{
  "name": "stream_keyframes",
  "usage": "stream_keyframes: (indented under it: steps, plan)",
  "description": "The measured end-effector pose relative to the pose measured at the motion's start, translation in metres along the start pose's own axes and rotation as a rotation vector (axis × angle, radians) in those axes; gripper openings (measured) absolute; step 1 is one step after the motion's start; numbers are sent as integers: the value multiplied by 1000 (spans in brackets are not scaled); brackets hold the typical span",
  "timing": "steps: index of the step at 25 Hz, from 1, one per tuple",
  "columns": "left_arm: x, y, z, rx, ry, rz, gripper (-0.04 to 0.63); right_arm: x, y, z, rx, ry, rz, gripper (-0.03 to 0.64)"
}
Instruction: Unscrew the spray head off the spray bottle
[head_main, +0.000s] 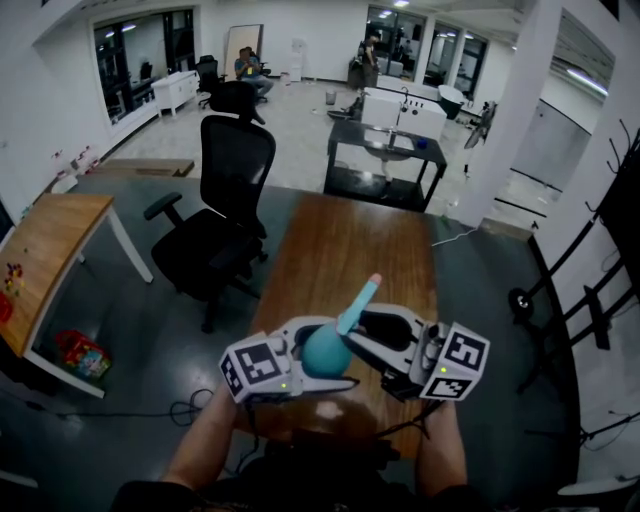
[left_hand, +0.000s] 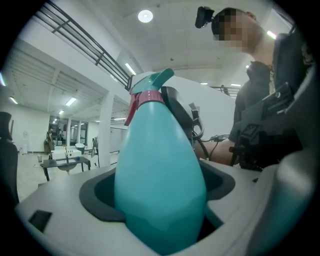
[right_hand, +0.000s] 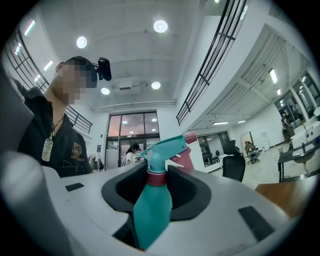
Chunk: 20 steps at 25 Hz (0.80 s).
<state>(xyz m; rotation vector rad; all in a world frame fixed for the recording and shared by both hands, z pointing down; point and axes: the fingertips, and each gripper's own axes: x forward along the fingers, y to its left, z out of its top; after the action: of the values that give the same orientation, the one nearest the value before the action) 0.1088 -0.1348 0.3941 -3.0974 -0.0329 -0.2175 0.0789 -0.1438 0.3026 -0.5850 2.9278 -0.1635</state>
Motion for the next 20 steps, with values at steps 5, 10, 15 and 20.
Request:
stream_keyframes:
  steps: [5, 10, 15, 20]
  plan:
    - [3, 11, 0, -4, -17, 69, 437, 5, -7, 0, -56, -27, -82, 148]
    - [-1, 36, 7, -20, -76, 216, 437, 9, -19, 2, -78, -51, -216, 187]
    - [-6, 60, 3, -15, -54, 393, 437, 4, -29, 10, -61, -99, -315, 189]
    - [-7, 72, -6, 4, 0, 504, 437, 13, -39, 1, -73, -45, -390, 189]
